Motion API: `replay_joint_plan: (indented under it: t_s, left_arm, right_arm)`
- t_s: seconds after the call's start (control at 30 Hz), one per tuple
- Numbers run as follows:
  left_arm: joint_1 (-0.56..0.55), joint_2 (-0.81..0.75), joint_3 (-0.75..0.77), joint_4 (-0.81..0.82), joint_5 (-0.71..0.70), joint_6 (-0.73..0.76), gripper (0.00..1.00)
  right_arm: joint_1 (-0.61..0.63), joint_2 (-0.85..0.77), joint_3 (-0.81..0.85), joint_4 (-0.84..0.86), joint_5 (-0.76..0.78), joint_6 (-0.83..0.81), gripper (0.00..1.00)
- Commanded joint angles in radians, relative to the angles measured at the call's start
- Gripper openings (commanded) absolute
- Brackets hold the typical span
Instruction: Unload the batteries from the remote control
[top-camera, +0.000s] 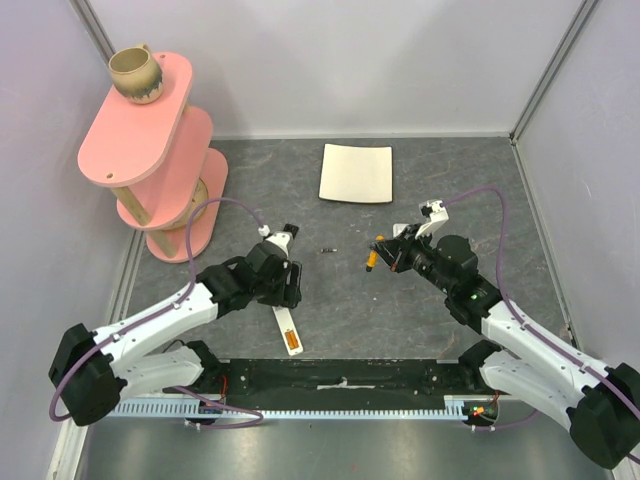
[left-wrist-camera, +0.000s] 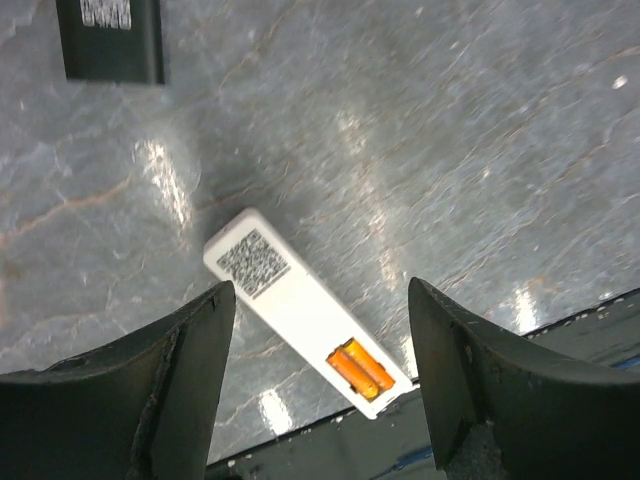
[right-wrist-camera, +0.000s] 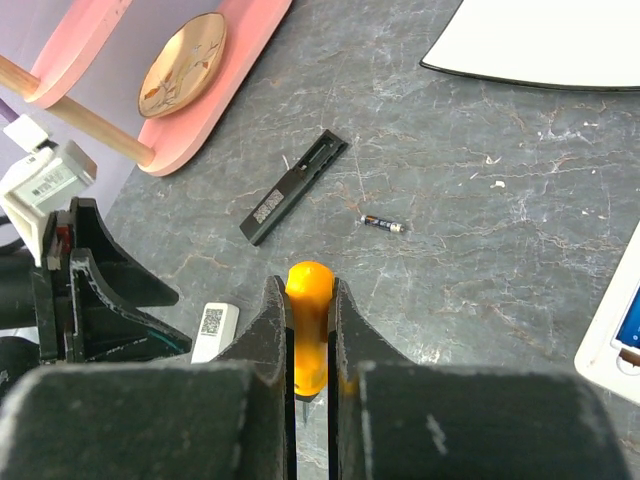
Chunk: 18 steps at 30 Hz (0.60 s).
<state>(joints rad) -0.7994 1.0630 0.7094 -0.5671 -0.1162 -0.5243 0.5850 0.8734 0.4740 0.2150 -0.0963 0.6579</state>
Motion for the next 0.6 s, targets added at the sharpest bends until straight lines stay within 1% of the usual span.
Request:
replay_joint_plan:
  t_s: [0.0, 0.13, 0.27, 0.3, 0.47, 0.57]
  left_arm:
    - [-0.026, -0.006, -0.024, -0.074, -0.037, -0.092, 0.75]
    - [-0.038, 0.026, -0.044, -0.074, -0.037, -0.106, 0.76]
    - [-0.040, 0.058, -0.093, -0.005, 0.003, -0.111, 0.76]
    - [-0.040, 0.063, -0.100, 0.018, 0.003, -0.117, 0.75]
    - [-0.040, 0.124, -0.105, 0.022, -0.011, -0.112, 0.72]
    - [-0.040, 0.123, -0.128, 0.081, 0.015, -0.111, 0.67]
  right_arm:
    - [-0.004, 0.006, 0.028, 0.033, 0.009, -0.015, 0.00]
    - [-0.002, 0.004, 0.018, 0.044, 0.004, -0.006, 0.00]
    - [-0.002, 0.006, 0.011, 0.060, -0.005, 0.003, 0.00]
    - [-0.002, 0.009, 0.009, 0.064, -0.009, 0.005, 0.00]
    - [-0.002, 0.001, 0.006, 0.067, -0.013, 0.009, 0.00]
    - [-0.002, -0.001, 0.005, 0.069, -0.010, 0.011, 0.00]
